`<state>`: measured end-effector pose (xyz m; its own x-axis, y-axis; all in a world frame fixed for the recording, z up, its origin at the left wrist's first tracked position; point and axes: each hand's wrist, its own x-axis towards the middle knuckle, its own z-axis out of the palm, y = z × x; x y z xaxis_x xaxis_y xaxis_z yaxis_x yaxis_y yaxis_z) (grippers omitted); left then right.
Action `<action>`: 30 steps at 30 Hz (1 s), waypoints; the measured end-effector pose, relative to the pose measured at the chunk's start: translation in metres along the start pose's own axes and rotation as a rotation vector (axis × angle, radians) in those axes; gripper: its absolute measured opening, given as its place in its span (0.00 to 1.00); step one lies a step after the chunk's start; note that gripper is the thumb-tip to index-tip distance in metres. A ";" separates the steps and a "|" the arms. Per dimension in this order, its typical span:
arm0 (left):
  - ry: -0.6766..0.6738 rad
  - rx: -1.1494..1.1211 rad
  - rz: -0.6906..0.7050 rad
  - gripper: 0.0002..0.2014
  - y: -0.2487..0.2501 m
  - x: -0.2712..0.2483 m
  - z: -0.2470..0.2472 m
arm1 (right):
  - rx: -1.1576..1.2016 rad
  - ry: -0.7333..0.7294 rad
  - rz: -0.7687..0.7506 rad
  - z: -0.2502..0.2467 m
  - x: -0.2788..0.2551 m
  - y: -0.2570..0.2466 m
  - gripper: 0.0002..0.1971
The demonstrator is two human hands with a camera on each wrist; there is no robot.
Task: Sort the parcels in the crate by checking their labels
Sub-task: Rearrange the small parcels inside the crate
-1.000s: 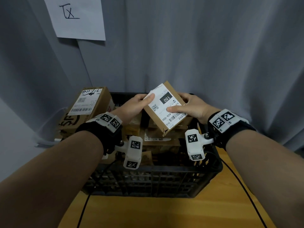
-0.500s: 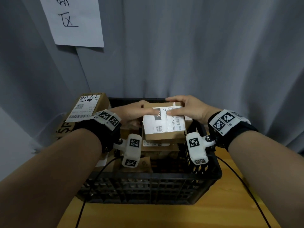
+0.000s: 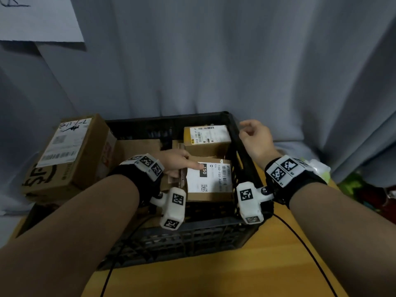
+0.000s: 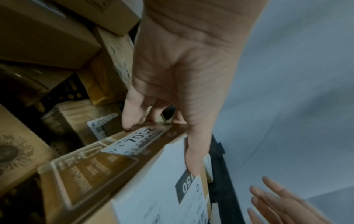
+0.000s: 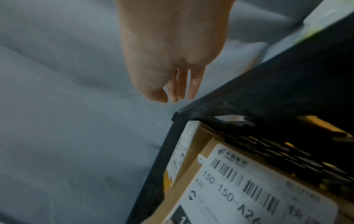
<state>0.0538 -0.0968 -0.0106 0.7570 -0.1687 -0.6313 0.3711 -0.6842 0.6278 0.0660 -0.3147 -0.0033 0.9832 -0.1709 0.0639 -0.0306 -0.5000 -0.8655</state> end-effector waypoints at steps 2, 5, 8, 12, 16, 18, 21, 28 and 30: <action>-0.033 0.020 -0.018 0.29 -0.001 0.013 0.007 | -0.001 0.031 0.039 -0.001 -0.001 0.007 0.16; -0.119 -0.014 -0.072 0.25 -0.005 0.030 0.018 | 0.009 0.039 0.079 -0.001 0.000 0.014 0.16; -0.214 0.028 -0.108 0.19 -0.006 0.044 0.027 | 0.054 0.077 0.117 -0.003 0.003 0.020 0.15; -0.250 0.076 -0.102 0.31 -0.008 0.054 0.034 | 0.102 0.087 0.153 -0.002 0.004 0.022 0.15; -0.313 0.059 -0.121 0.37 -0.023 0.064 0.031 | 0.084 0.052 0.140 0.000 0.004 0.021 0.15; -0.360 0.047 -0.139 0.37 -0.032 0.066 0.029 | 0.082 0.042 0.147 0.001 0.004 0.022 0.15; -0.396 0.049 -0.137 0.35 -0.043 0.068 0.029 | 0.079 0.041 0.158 0.003 0.006 0.022 0.14; -0.328 -0.003 -0.090 0.28 -0.045 0.085 0.042 | -0.007 0.017 0.146 0.005 0.008 0.018 0.15; -0.311 0.010 -0.060 0.21 -0.046 0.091 0.048 | -0.012 0.013 0.143 0.005 0.009 0.017 0.15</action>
<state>0.0795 -0.1150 -0.1190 0.5324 -0.3357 -0.7771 0.4040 -0.7059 0.5818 0.0750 -0.3206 -0.0201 0.9661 -0.2525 -0.0533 -0.1729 -0.4799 -0.8601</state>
